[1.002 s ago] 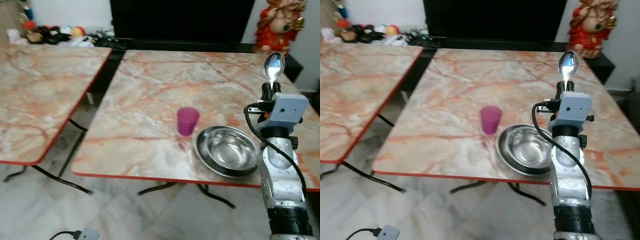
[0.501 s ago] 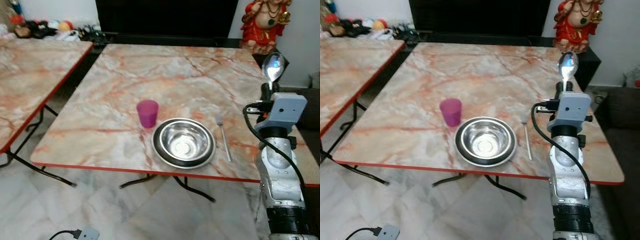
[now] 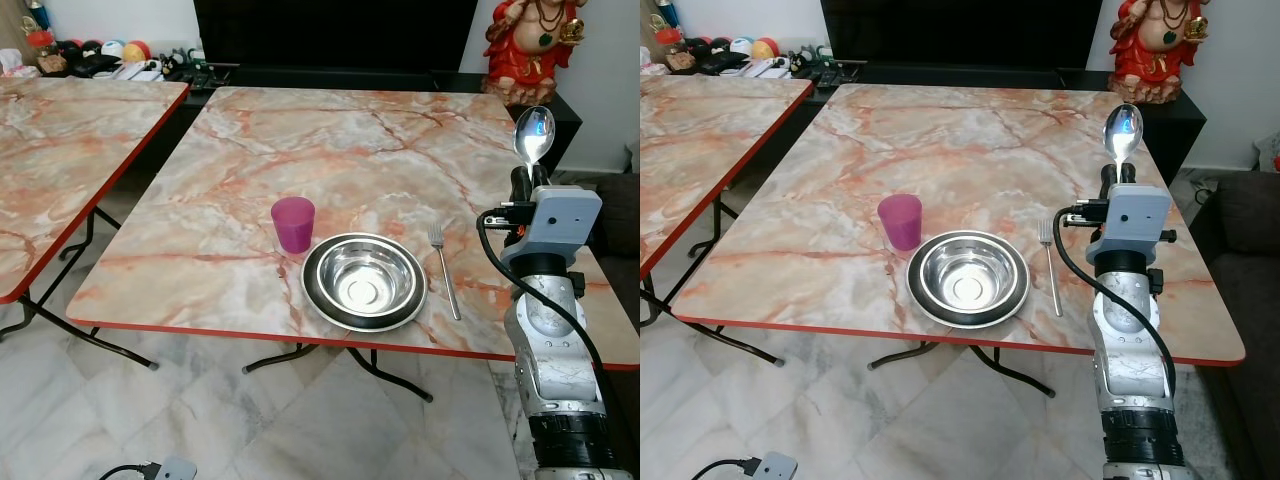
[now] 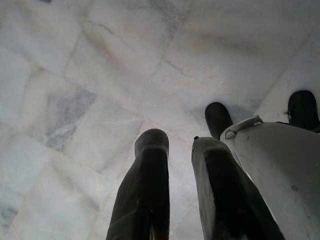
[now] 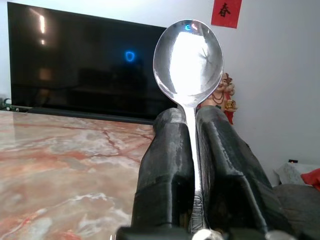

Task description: Setting the table

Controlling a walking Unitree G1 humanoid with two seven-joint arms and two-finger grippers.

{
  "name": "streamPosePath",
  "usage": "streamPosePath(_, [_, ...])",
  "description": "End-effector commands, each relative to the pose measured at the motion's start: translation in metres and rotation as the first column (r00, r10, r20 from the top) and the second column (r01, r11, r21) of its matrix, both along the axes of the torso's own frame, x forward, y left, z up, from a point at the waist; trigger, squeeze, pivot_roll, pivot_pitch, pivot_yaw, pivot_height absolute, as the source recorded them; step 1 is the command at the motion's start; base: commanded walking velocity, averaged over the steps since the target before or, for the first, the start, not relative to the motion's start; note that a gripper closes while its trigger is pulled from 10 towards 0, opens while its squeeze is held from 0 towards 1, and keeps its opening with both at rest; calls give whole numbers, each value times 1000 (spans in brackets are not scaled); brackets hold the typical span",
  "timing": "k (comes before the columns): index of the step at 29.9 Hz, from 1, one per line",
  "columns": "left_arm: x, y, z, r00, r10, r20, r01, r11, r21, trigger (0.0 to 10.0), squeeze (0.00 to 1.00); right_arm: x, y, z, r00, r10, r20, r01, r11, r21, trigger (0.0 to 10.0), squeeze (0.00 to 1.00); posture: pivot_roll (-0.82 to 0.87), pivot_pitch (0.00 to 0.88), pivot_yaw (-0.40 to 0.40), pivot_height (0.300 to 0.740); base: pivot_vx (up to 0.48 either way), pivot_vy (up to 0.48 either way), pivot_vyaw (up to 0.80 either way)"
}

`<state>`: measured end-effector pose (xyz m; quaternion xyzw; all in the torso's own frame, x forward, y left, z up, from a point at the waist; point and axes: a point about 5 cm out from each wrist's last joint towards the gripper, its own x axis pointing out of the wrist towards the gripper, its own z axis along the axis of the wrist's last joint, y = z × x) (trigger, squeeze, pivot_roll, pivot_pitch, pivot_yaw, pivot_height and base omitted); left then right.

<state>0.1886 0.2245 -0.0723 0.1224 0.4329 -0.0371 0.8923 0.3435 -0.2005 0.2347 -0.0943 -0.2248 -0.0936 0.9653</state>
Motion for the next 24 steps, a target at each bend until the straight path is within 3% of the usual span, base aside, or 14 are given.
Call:
streamPosePath(1, [-9,7,-3,999,31,-26,-31,1000,2,10000,0,0,0,4,1000,3,9,-3,1000,3,10000,0,-28,142,23,740,259,0,0])
streamPosePath(11, [-9,10,-2,999,39,-23,-39,999,13,10000,0,1,1,1,1000,2,-14,-2,1000,1,10000,0,-26,144,24,740,260,0,0])
streamPosePath(19, [-7,9,-2,999,29,-19,-29,999,16,10000,0,2,-3,-3,999,-16,-43,16,1000,-2,10000,0,-28,145,24,740,0,0,0])
streamPosePath(23, [-7,9,-2,999,27,-21,-27,1000,17,10000,0,4,-6,-9,995,-25,-97,24,1000,-5,10000,0,-30,147,25,740,0,0,0])
streamPosePath(24, [-8,9,-2,999,27,-23,-26,1000,15,10000,0,5,-8,-15,987,-32,-157,30,999,-12,10000,0,-31,149,25,740,0,0,0])
